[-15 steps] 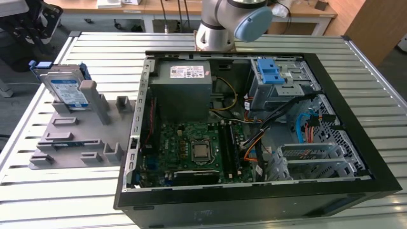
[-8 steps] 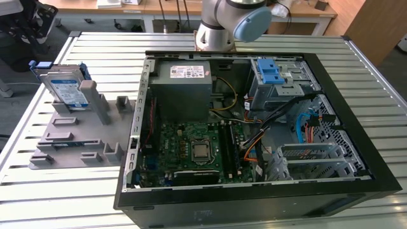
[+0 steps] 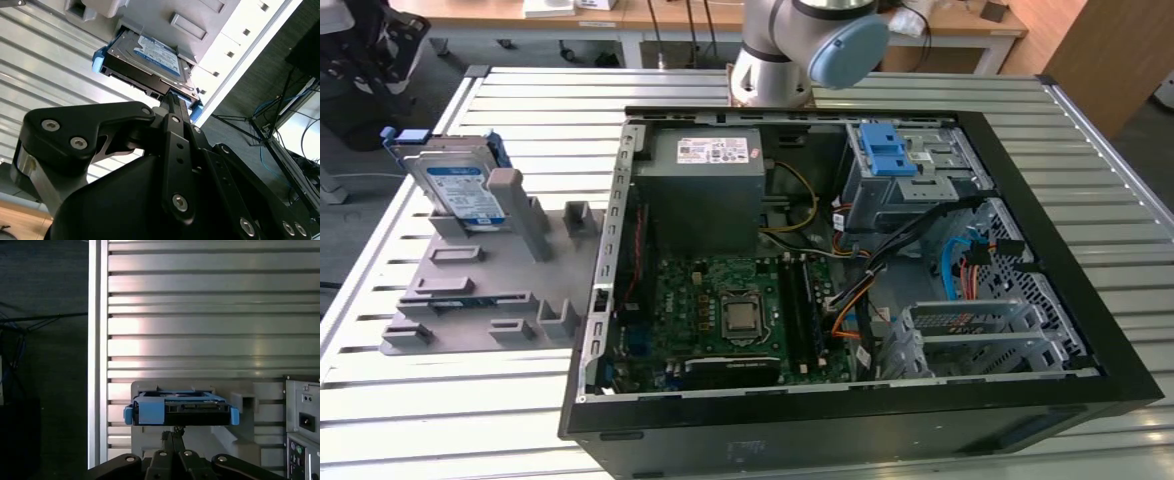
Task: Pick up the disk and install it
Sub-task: 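Reach for the disk, then pick up the disk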
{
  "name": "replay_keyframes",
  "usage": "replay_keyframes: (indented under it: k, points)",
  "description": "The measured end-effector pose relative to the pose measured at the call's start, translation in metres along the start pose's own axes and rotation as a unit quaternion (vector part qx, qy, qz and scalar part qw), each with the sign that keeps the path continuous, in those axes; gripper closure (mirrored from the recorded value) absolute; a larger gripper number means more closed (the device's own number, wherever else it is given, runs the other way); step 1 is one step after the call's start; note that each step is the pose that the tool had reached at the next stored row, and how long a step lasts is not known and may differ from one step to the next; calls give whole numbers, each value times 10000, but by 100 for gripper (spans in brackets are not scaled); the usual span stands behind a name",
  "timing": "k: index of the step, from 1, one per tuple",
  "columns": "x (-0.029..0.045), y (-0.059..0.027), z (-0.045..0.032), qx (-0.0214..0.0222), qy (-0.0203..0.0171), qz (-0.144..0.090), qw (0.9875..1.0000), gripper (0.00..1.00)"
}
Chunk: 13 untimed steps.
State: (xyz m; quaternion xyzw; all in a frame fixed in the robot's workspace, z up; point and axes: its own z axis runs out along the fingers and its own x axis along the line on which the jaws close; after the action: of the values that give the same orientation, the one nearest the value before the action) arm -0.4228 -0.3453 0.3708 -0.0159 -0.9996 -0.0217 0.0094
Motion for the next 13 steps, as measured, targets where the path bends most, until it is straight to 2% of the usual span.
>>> replay_keyframes:
  k: [3,13]
  points:
    - [24,1,15,-1,-5,117,9999,89]
    - [33,1,18,-1,-5,120,9999,89]
